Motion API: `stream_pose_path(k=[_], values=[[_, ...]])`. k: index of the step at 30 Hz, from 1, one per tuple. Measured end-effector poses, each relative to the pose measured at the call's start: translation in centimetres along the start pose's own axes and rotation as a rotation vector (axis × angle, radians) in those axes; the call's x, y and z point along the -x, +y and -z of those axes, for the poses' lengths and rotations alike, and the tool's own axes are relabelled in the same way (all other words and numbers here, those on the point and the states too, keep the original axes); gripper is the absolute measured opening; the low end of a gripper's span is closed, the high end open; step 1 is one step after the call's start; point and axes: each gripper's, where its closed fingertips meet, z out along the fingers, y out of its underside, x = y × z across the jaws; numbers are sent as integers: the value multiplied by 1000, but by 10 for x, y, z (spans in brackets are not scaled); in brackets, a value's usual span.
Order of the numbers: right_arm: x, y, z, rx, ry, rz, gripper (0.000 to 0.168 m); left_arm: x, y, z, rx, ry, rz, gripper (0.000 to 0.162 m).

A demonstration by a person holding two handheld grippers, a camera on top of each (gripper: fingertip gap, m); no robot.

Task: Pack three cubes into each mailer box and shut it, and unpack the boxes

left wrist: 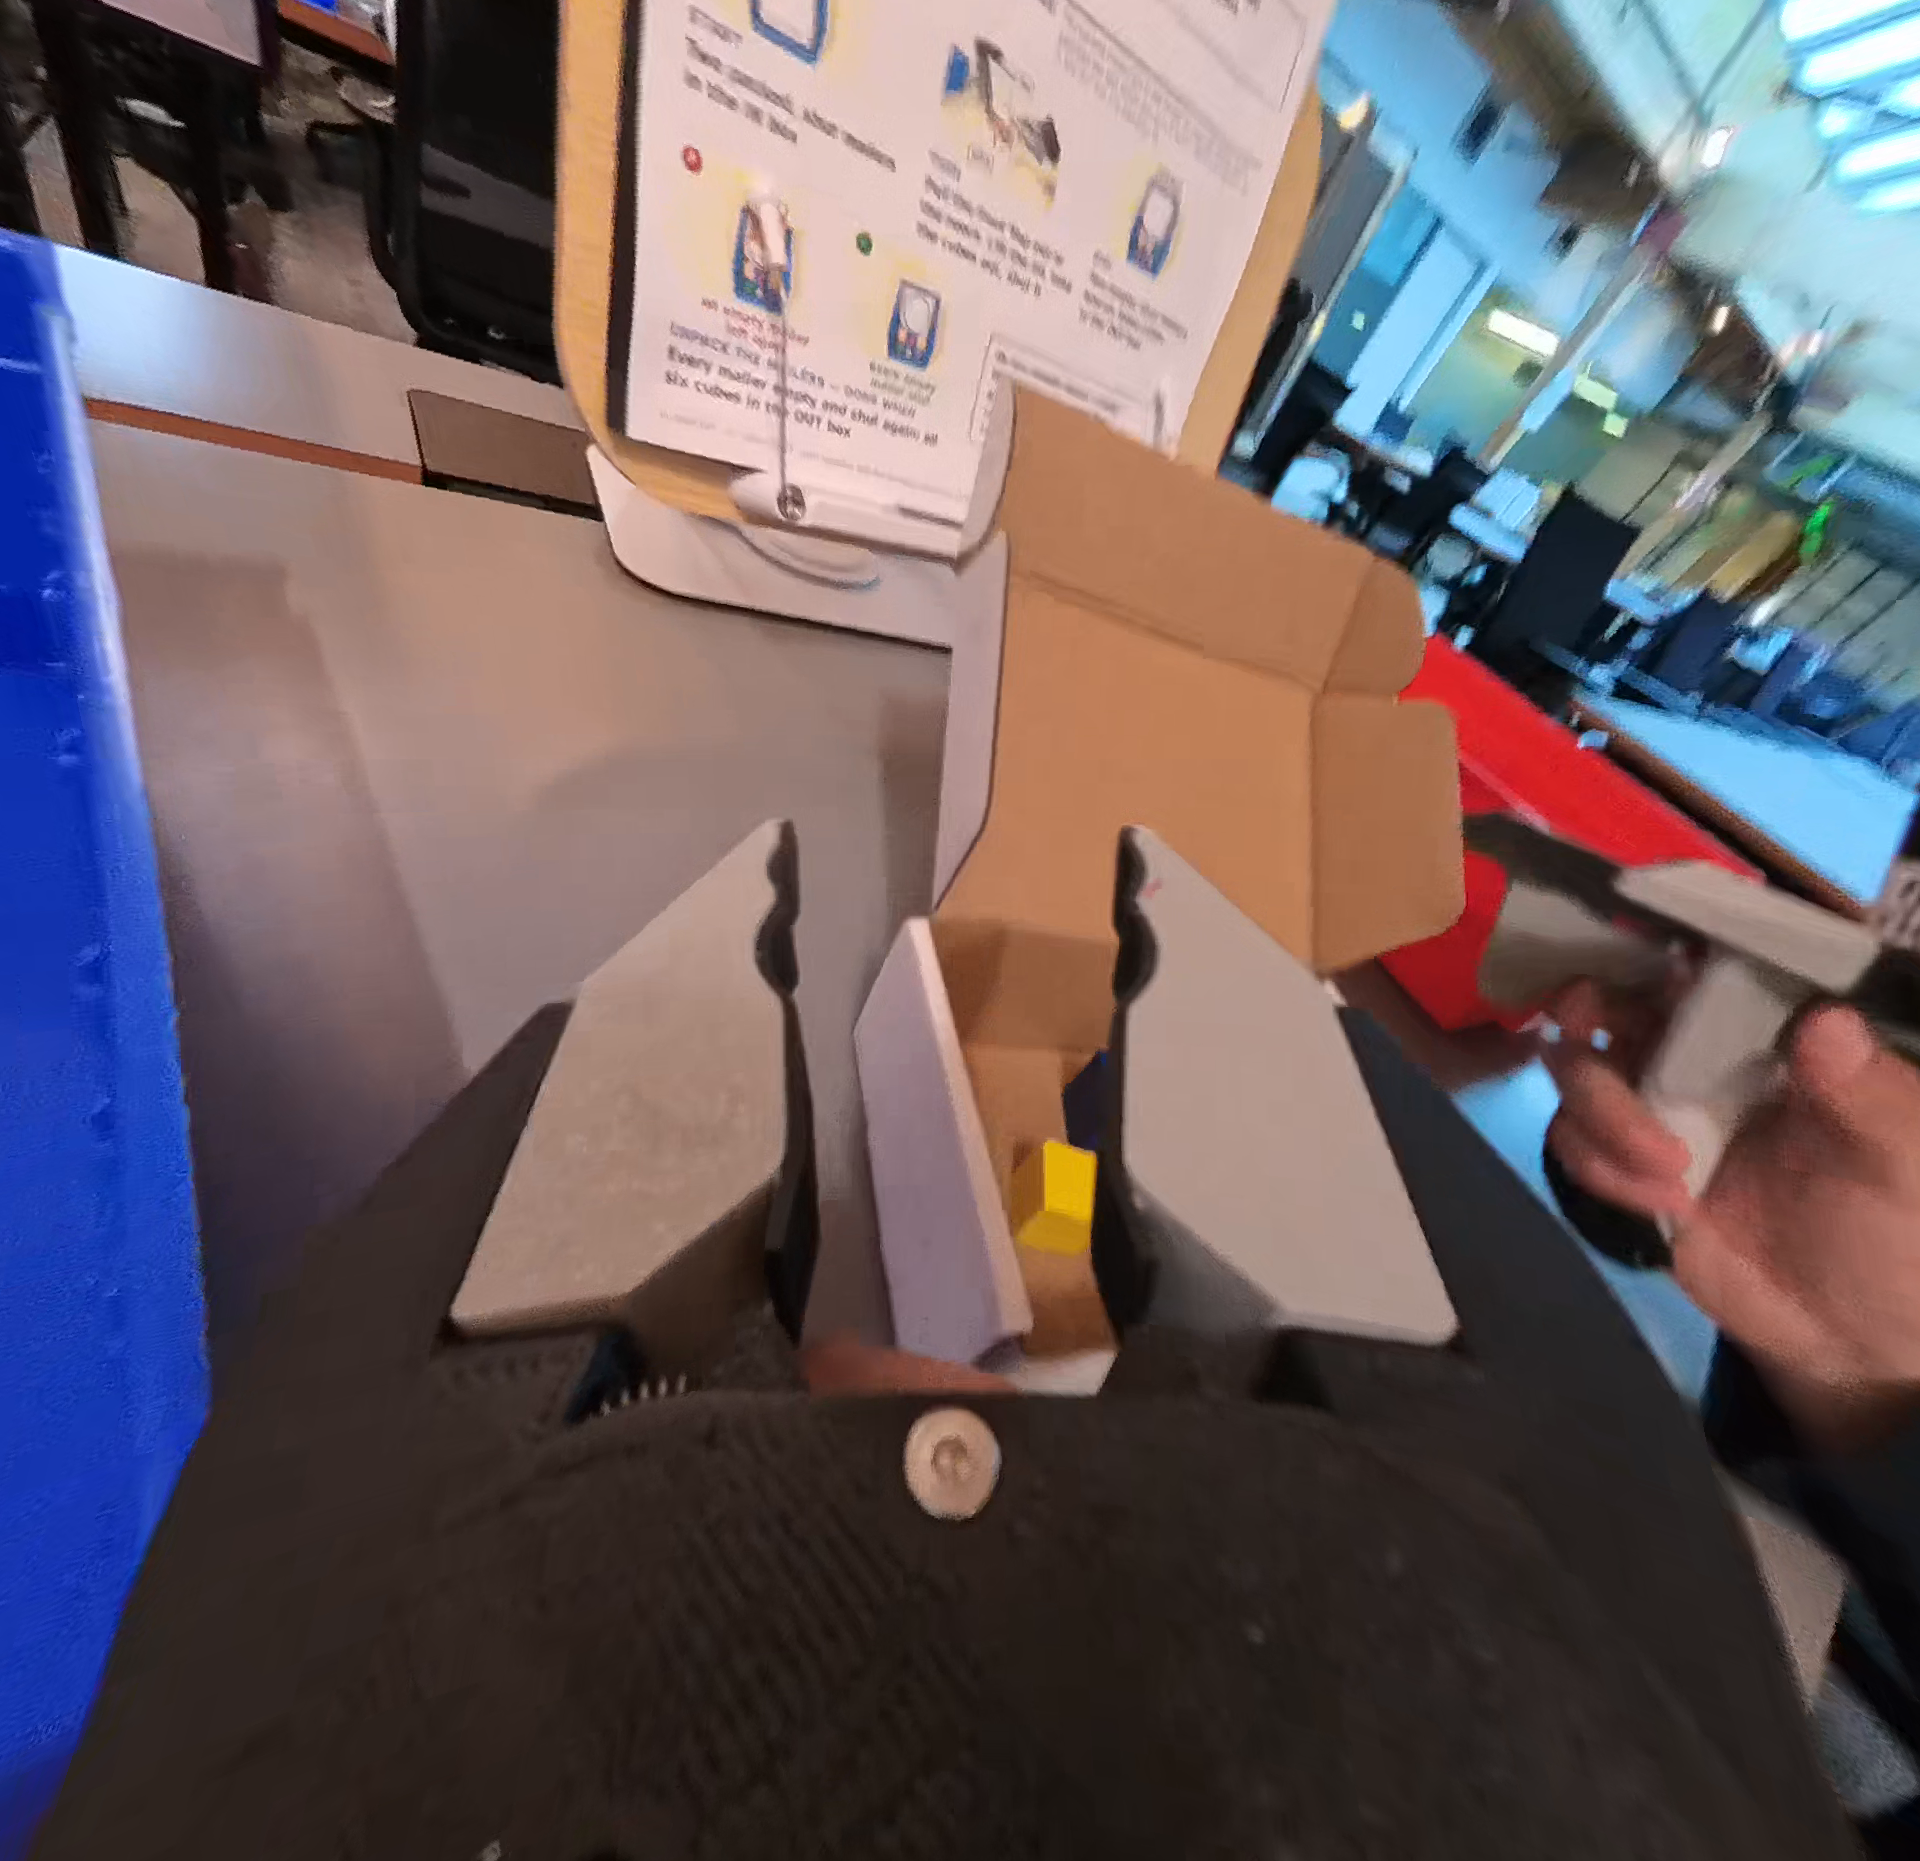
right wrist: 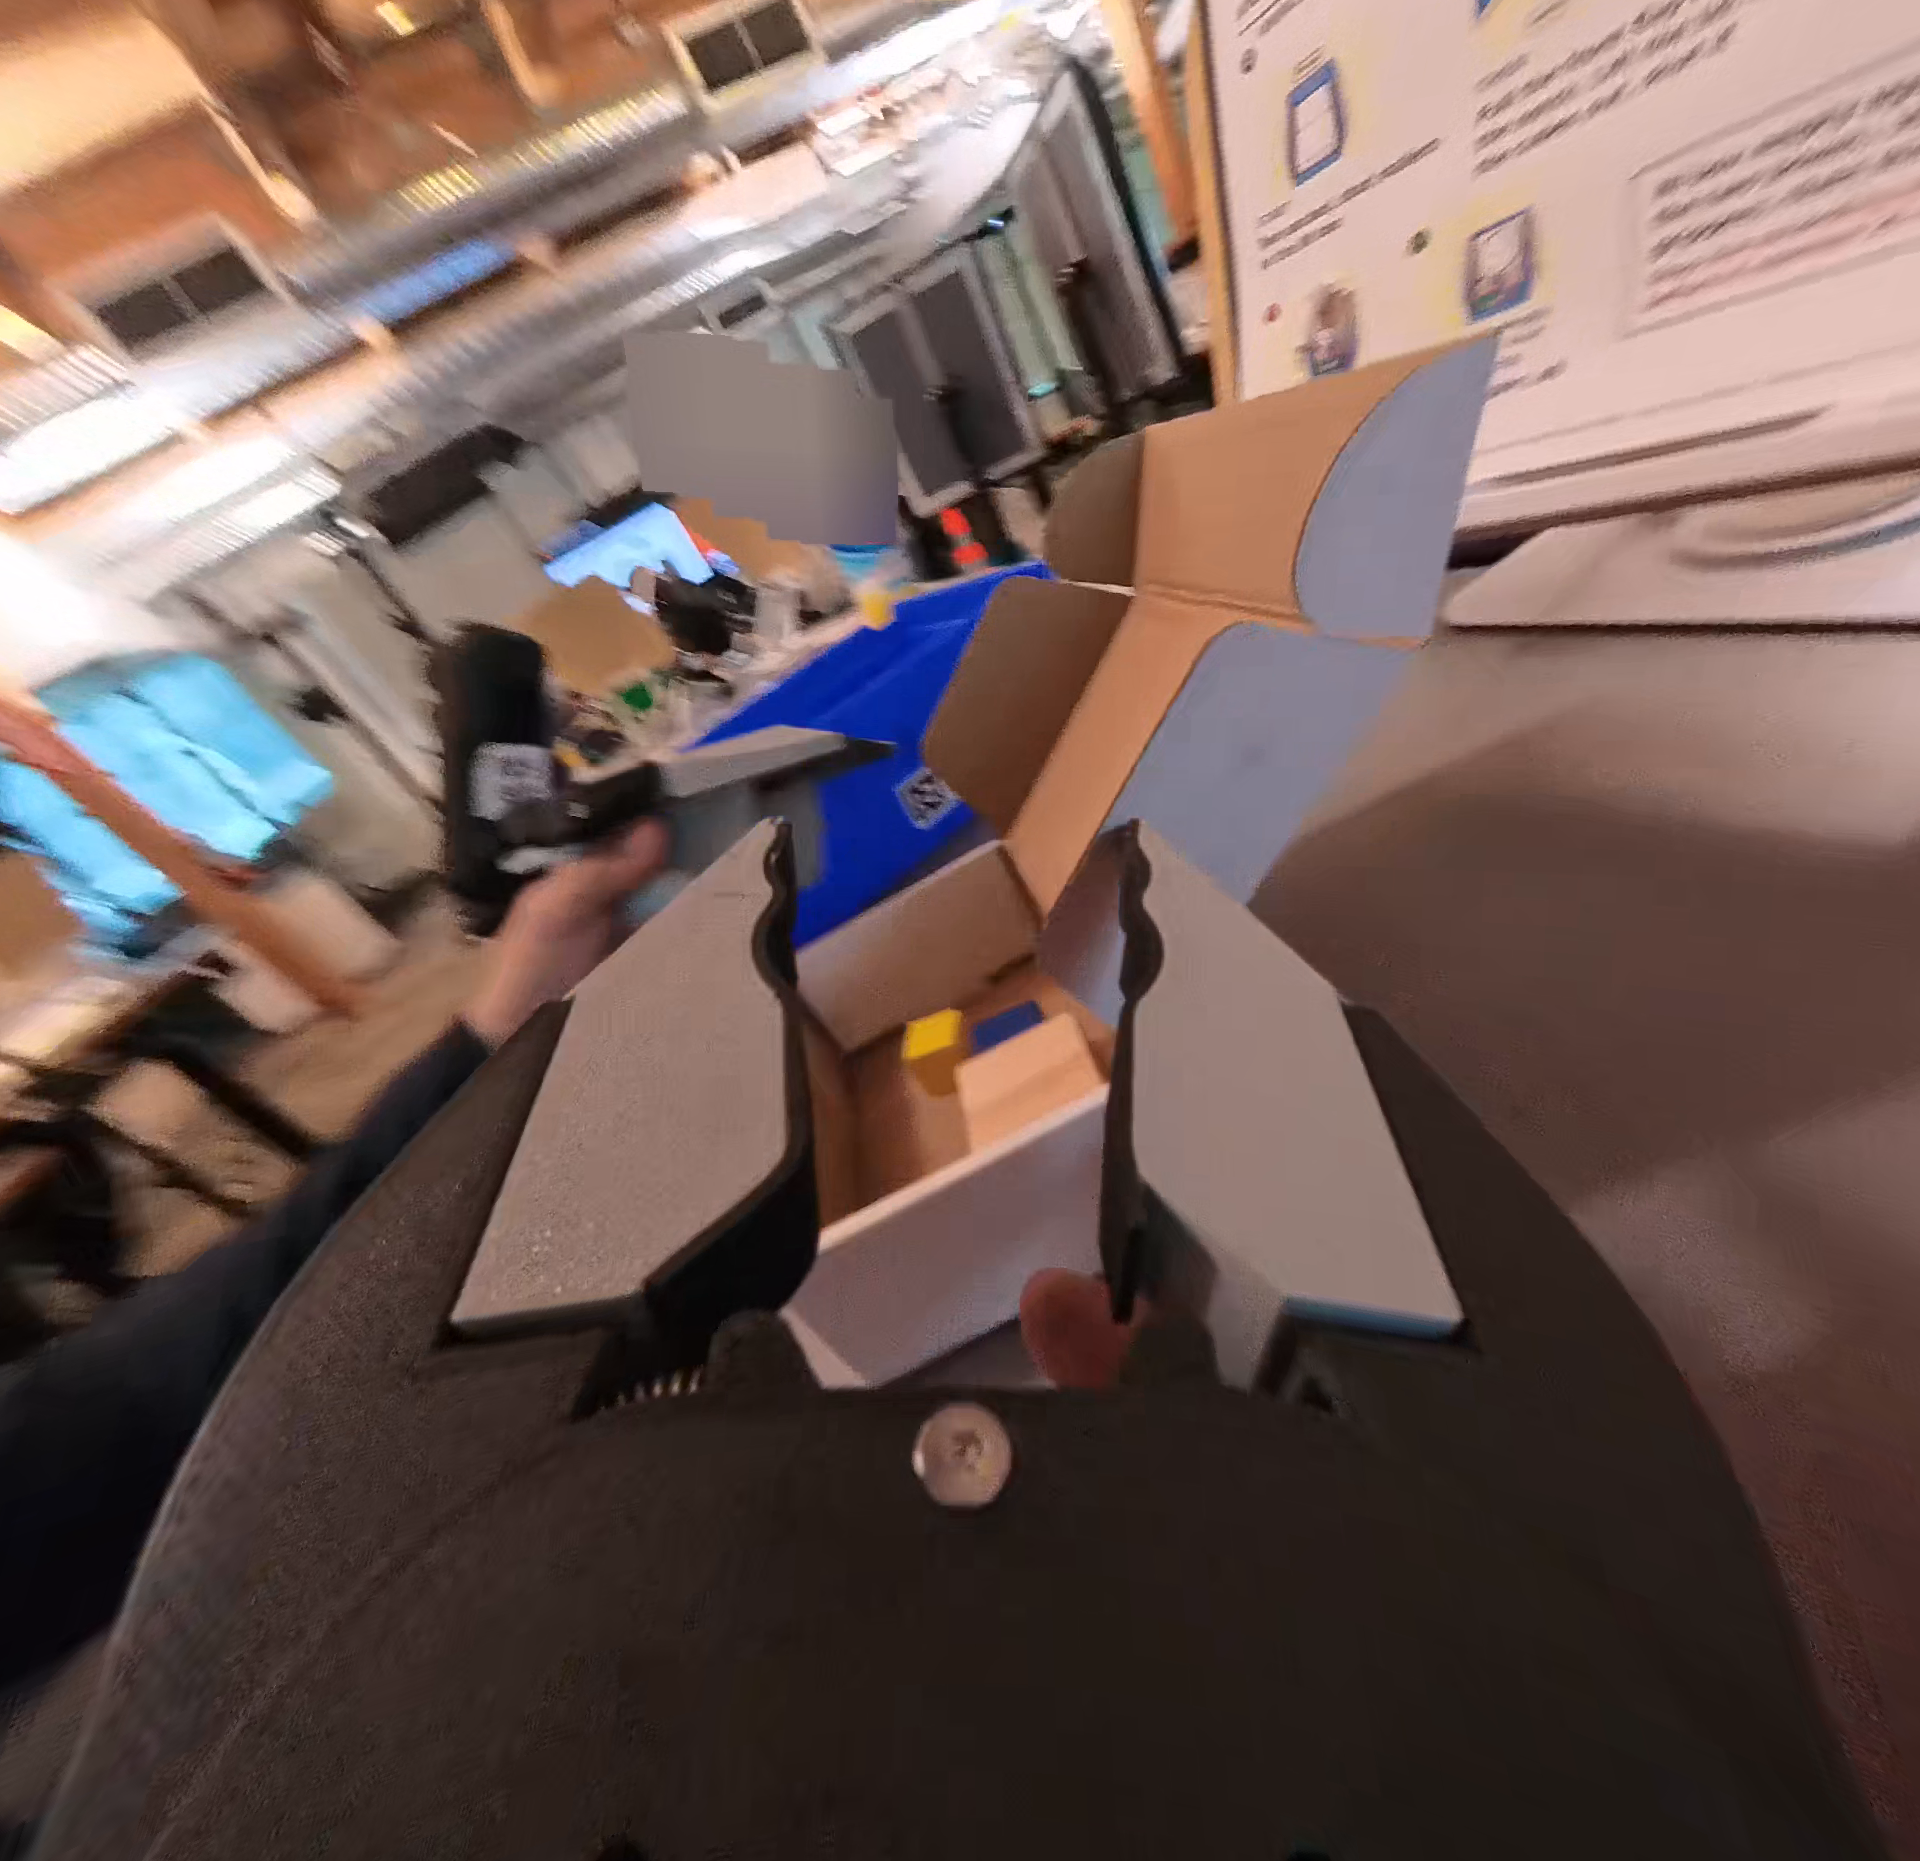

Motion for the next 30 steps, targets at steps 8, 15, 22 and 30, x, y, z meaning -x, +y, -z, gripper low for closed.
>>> stream_pose_path(k=[8, 15, 22, 30], values=[[9, 4, -3, 30, -115, -45, 49, -8, 3, -35, 44, 59, -20, 35], [14, 8, -2, 85, -146, 15, 49, -42, 16, 4, 168, 221, -161, 56], [32, 23, 4, 177, -212, 169, 53, -65, 14, 39, 194, 339, -206, 60], [48, 42, 22, 264, -323, 298, 52, -70, 25, 58, 194, 416, -241, 46]])
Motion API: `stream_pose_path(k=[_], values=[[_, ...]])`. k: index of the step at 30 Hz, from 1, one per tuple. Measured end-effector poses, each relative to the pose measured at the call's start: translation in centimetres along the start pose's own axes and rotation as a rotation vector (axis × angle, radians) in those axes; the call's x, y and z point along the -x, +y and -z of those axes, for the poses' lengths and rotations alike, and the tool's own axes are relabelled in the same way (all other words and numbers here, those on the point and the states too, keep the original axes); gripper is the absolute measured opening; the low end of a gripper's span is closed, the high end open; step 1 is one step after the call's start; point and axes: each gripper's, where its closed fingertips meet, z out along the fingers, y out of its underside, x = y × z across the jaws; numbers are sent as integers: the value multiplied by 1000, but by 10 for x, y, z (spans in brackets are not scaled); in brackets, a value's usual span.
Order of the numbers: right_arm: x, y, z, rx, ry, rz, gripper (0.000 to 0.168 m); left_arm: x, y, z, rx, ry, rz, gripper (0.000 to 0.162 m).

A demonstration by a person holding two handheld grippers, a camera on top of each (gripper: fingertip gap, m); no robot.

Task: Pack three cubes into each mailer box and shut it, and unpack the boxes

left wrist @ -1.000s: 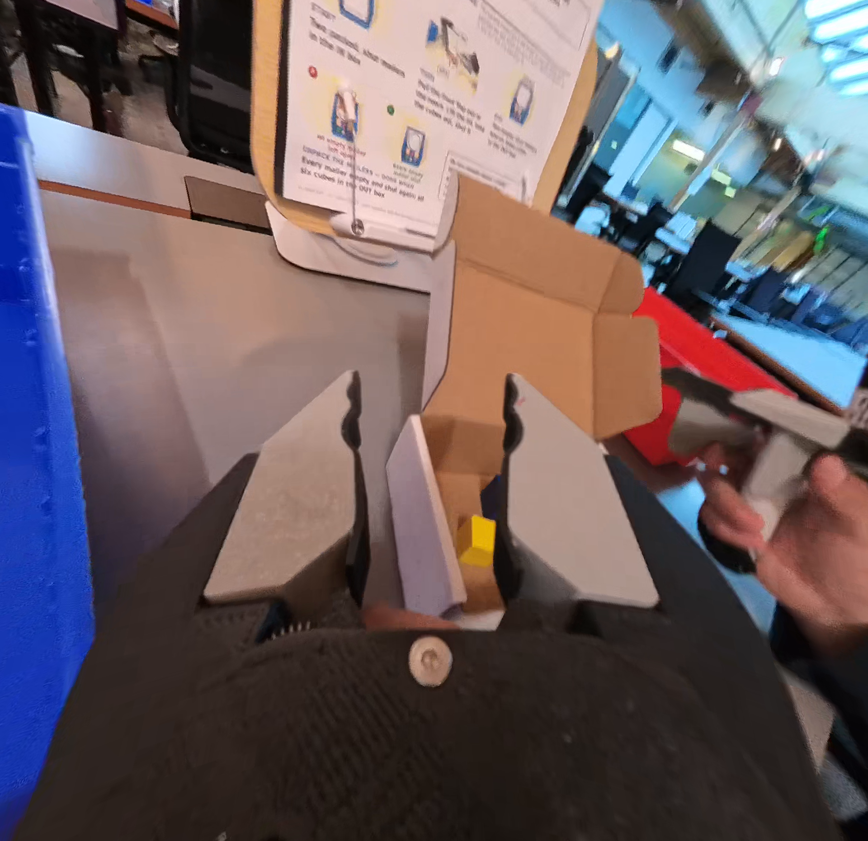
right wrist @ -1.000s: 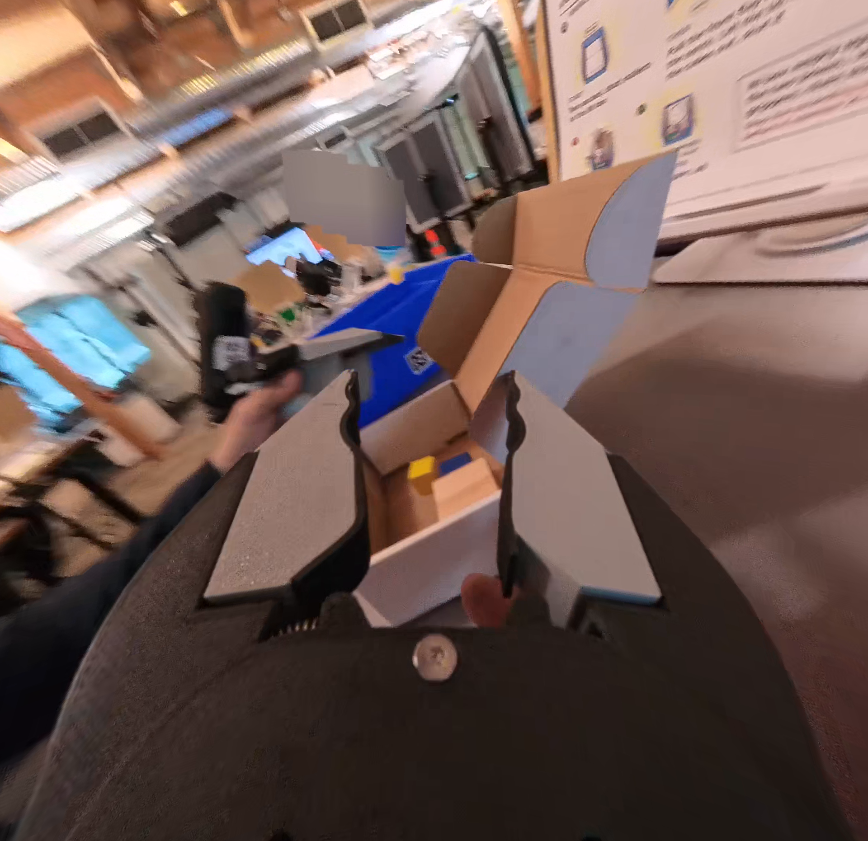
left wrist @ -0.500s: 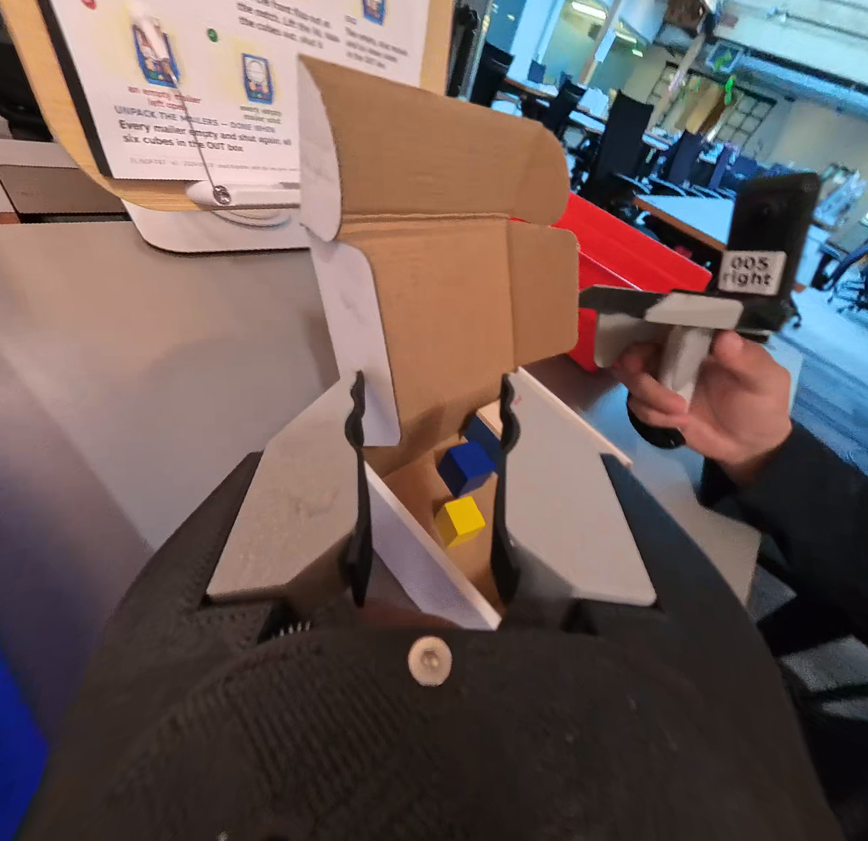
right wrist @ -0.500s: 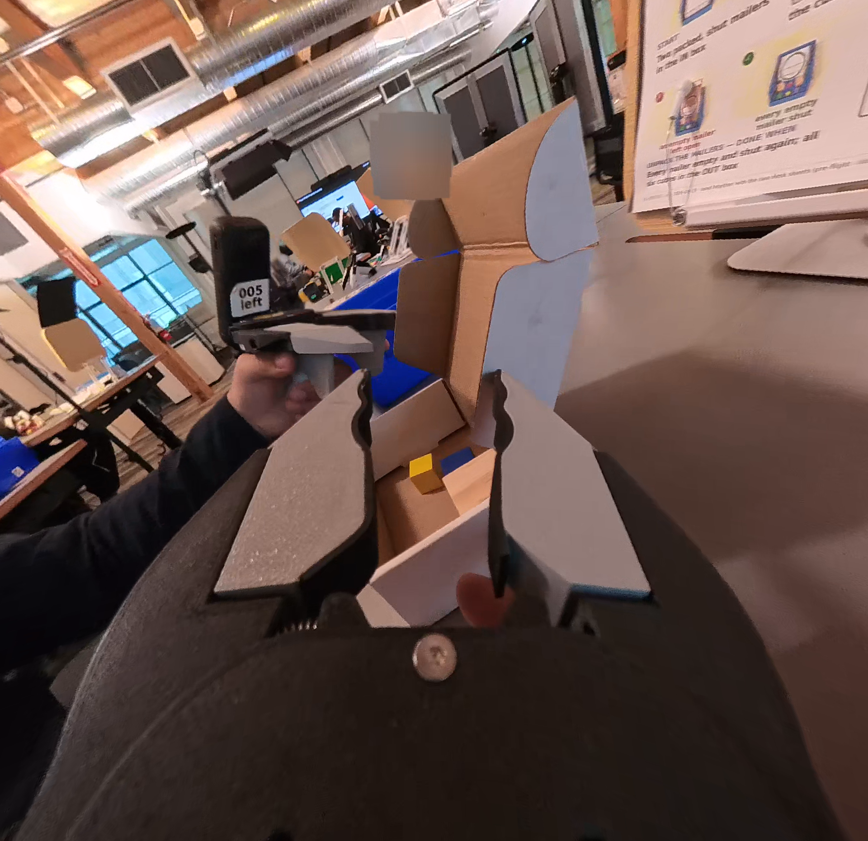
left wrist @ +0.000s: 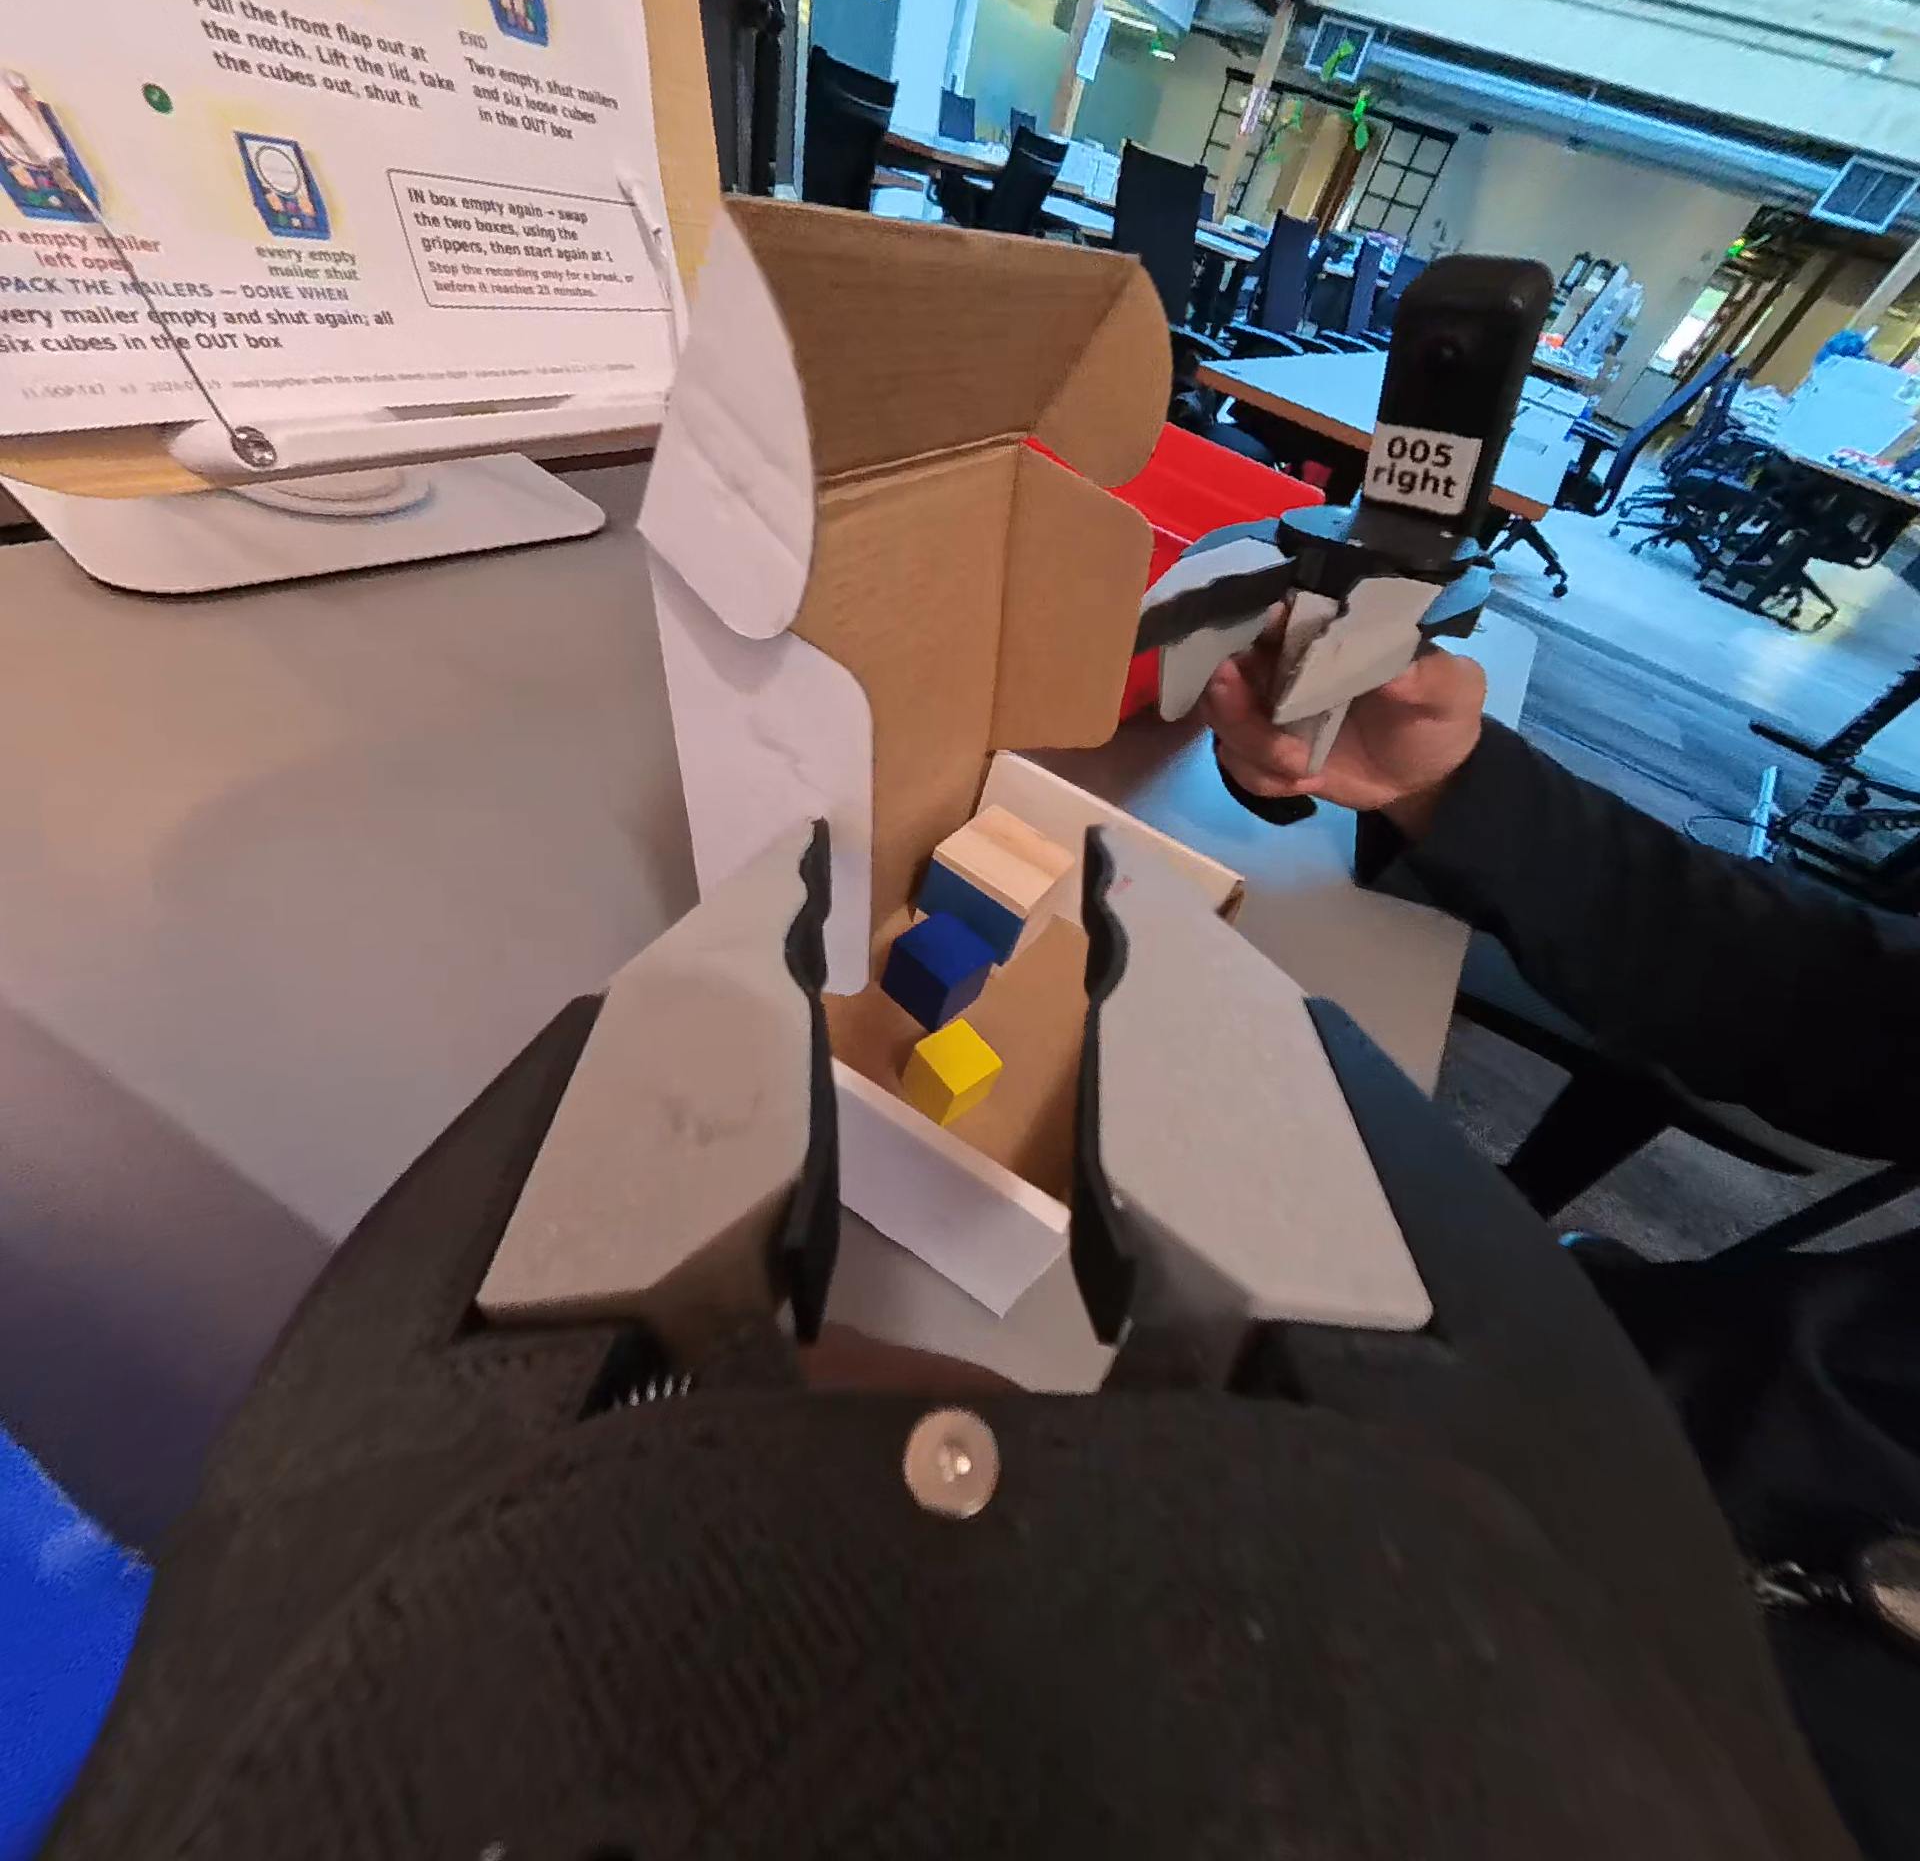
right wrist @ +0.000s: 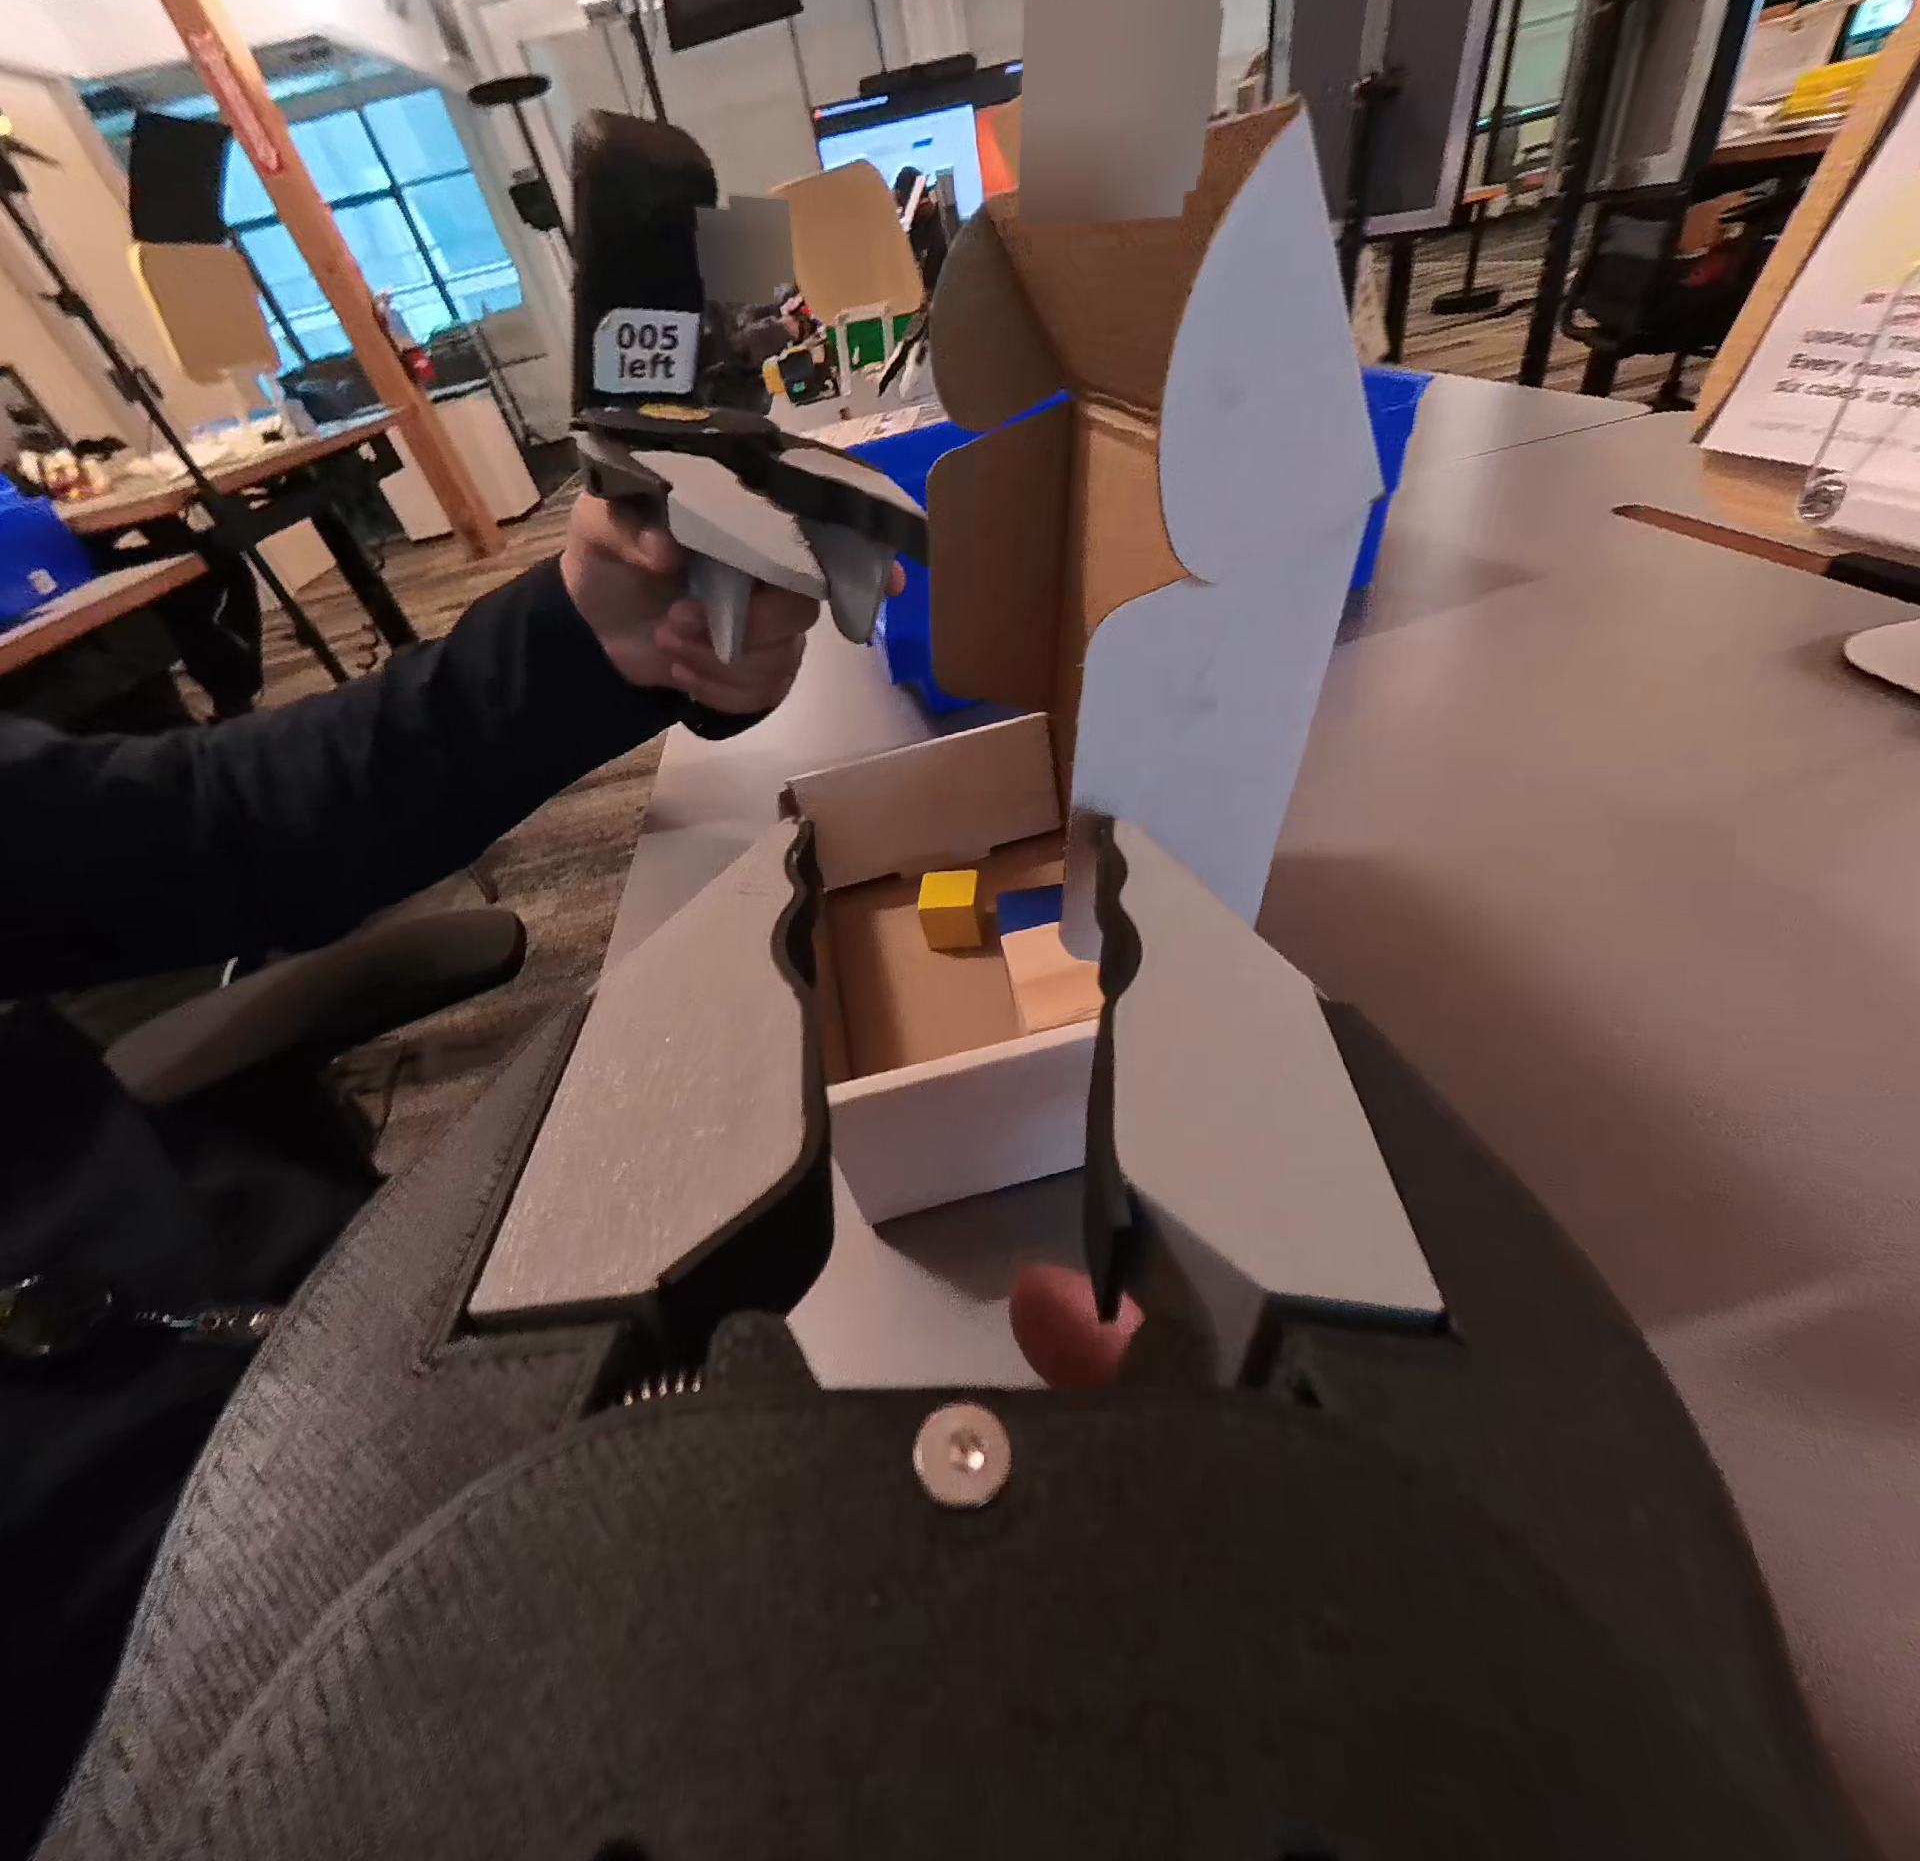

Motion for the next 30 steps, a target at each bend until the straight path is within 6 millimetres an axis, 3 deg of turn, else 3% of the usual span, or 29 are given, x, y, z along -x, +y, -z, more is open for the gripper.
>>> stream_pose_path(k=[7, 16, 21, 23, 25, 30], values=[[11, 11, 6, 66, -72, 45, 50, -7, 9, 2, 73, 83, -20, 42], [28, 40, 15, 217, -170, 81, 50, -32, 48, 20, 264, 204, -112, 33], [30, 33, 30, 214, -134, 117, 49, -25, 63, 31, 346, 131, -189, 39], [25, 22, 37, 182, -101, 108, 49, -22, 53, 38, 309, 99, -187, 39], [16, 7, 42, 134, -42, 85, 49, -16, 29, 42, 217, 43, -172, 40], [-13, -35, 50, 18, 98, 19, 44, 22, -27, 44, 60, -182, -66, 35]])
